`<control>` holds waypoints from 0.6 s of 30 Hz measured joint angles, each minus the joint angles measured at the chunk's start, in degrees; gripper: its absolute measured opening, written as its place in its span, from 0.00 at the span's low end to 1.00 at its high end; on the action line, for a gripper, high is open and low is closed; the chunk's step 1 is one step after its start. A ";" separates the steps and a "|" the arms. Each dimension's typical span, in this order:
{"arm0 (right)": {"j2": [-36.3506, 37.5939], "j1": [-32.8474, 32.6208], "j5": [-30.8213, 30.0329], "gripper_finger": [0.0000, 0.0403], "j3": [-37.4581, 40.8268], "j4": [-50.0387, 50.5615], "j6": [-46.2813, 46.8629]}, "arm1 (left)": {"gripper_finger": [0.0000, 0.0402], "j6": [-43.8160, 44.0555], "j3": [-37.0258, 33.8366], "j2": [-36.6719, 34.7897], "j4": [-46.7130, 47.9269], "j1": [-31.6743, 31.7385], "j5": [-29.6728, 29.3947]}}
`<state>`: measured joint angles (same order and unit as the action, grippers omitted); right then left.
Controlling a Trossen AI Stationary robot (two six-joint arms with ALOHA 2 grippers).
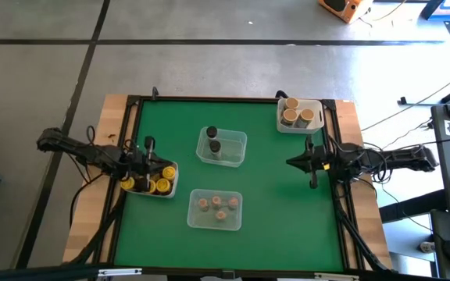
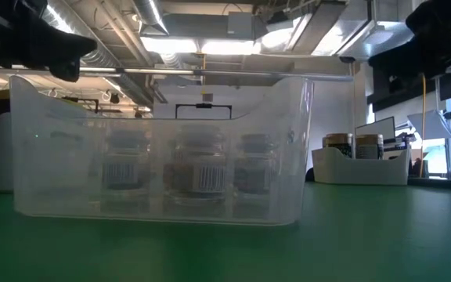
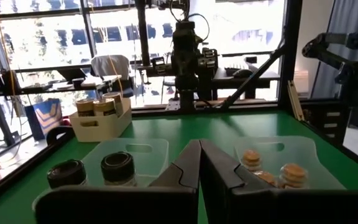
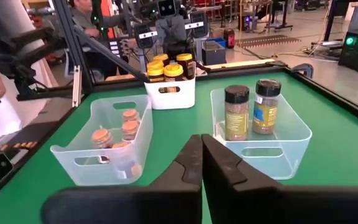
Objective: Sort spices by type
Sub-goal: Return to home position
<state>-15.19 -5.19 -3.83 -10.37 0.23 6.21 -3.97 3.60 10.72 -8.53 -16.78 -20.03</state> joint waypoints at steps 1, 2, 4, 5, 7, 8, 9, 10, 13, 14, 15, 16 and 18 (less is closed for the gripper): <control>0.40 -0.04 0.02 0.01 0.29 -0.06 0.38 | 0.01 -0.01 -0.54 0.00 -0.92 0.00 0.00; 0.72 -0.04 0.20 0.01 0.62 -0.16 0.93 | 0.01 0.01 -0.89 0.00 -1.36 0.01 -0.02; 1.31 -0.04 0.45 0.03 1.47 -0.44 1.15 | 0.01 0.03 -1.24 -0.02 -1.54 0.05 -0.19; 1.48 -0.04 0.45 0.03 2.08 -0.59 1.27 | 0.01 0.03 -1.38 -0.20 -1.50 0.15 -0.51; 1.74 -0.04 0.45 0.04 3.23 -0.55 1.35 | 0.01 0.46 -1.40 -0.24 -1.52 0.70 -0.71; 1.85 -0.04 0.50 0.04 3.75 -0.74 1.34 | 0.01 0.70 -1.40 -0.25 -1.53 1.01 -0.76; 2.07 -0.04 0.72 0.04 4.36 -1.04 1.34 | 0.01 0.81 -1.40 -0.24 -1.48 1.34 -0.77; 2.10 -0.04 1.01 0.04 5.14 -2.07 1.37 | 0.00 0.86 -1.40 -0.24 -1.32 1.69 -0.77; 2.09 -0.04 1.48 0.05 7.29 -5.85 1.02 | 0.01 0.91 -1.40 -0.24 -1.06 2.90 -0.78; 2.12 -0.03 1.43 0.05 7.92 -7.23 0.77 | 0.01 1.10 -1.40 -0.24 -1.08 3.36 -0.76; 2.19 -0.04 1.18 0.05 8.58 -8.75 0.24 | 0.01 1.12 -1.40 -0.24 -0.98 3.68 -0.77; 2.37 -0.04 1.02 0.05 9.29 -9.98 -0.34 | 0.01 1.31 -1.40 -0.24 -0.66 3.96 -0.73; 2.37 -0.04 0.91 0.05 9.63 -11.10 -0.64 | 0.00 2.26 -1.40 -0.25 0.66 4.46 -0.57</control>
<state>-12.82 -5.23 -2.92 -0.73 -10.86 5.57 -1.71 2.20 10.47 -7.86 -12.31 -20.60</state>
